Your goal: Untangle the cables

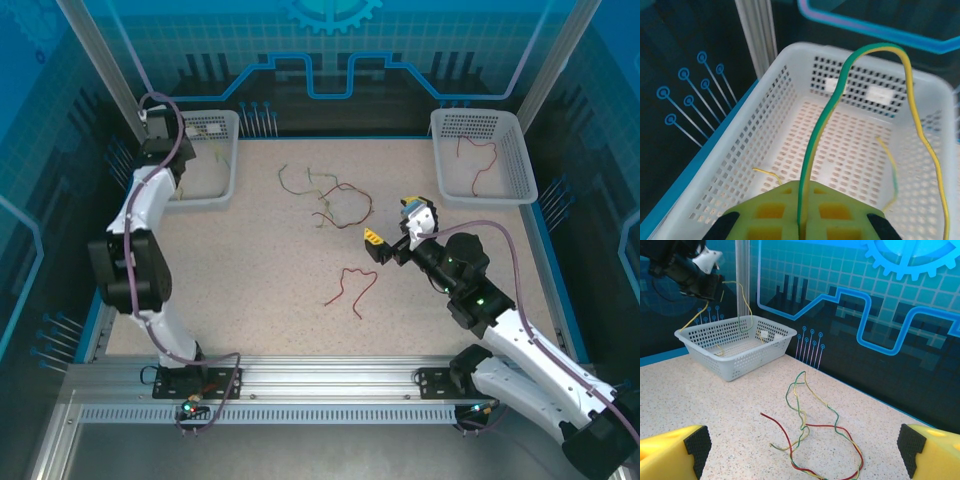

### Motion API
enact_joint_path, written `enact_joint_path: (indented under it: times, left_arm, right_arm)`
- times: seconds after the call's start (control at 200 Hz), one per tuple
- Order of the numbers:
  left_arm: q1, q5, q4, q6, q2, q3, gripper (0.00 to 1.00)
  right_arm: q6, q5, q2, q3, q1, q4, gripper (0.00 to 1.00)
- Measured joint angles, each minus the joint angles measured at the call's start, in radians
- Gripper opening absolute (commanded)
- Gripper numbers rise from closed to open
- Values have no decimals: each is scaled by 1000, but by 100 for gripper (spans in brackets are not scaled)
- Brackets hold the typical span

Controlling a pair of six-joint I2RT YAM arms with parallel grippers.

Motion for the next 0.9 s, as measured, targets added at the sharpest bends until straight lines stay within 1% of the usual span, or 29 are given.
enact_joint_path:
  times: [0.15, 0.185, 0.215, 0.24, 0.35, 0.445, 0.545, 0.57, 0.595, 0.63, 0.645, 0.66, 0.72, 0.78, 0.815, 0.835, 0.855, 0.881, 0.901]
  left_arm:
    - [28, 2, -106, -5, 160, 158, 0]
    - [31, 3, -132, -6, 191, 190, 3]
    - [32, 3, -148, -6, 215, 214, 3]
    - [32, 4, -163, -6, 235, 233, 0]
    - [33, 14, -212, -5, 320, 322, 0]
    - [34, 19, -251, -4, 397, 412, 2]
    - [33, 23, -267, -3, 463, 481, 2]
    - [33, 26, -272, -3, 473, 494, 4]
    - [34, 27, -274, -3, 485, 505, 13]
    - [33, 29, -275, -2, 497, 512, 34]
    - [33, 29, -275, 5, 500, 513, 41]
    - [33, 29, -275, 0, 503, 513, 46]
    - [33, 30, -276, 3, 510, 514, 56]
    - [33, 29, -276, 7, 512, 516, 61]
    - [32, 28, -276, 9, 511, 516, 66]
    - [31, 26, -275, 5, 510, 516, 72]
    - [29, 21, -276, 14, 507, 516, 81]
    - [25, 12, -276, 24, 502, 514, 97]
    - [22, 3, -275, 19, 499, 511, 98]
  right_arm:
    - [36, -23, 77, 6, -16, -25, 98]
    - [55, -28, 113, 16, -22, -51, 97]
    - [74, -30, 150, 26, -27, -75, 96]
    - [87, -29, 177, 35, -31, -96, 95]
    - [160, -26, 288, 62, -35, -186, 94]
    - [211, -22, 325, 61, -35, -239, 94]
    - [248, -19, 321, 60, -35, -250, 94]
    - [254, -15, 317, 60, -35, -250, 94]
    - [259, -10, 314, 60, -35, -249, 94]
    - [263, -3, 310, 60, -35, -249, 94]
    - [266, -1, 309, 60, -35, -249, 94]
    - [267, 1, 309, 60, -35, -250, 94]
    - [273, 10, 315, 64, -35, -259, 93]
    - [273, 16, 336, 78, -35, -283, 91]
    - [272, 16, 356, 91, -35, -299, 91]
    - [273, 15, 368, 99, -35, -309, 90]
    - [272, 15, 382, 108, -34, -318, 90]
    - [272, 15, 399, 117, -34, -328, 90]
    - [273, 15, 411, 124, -34, -336, 89]
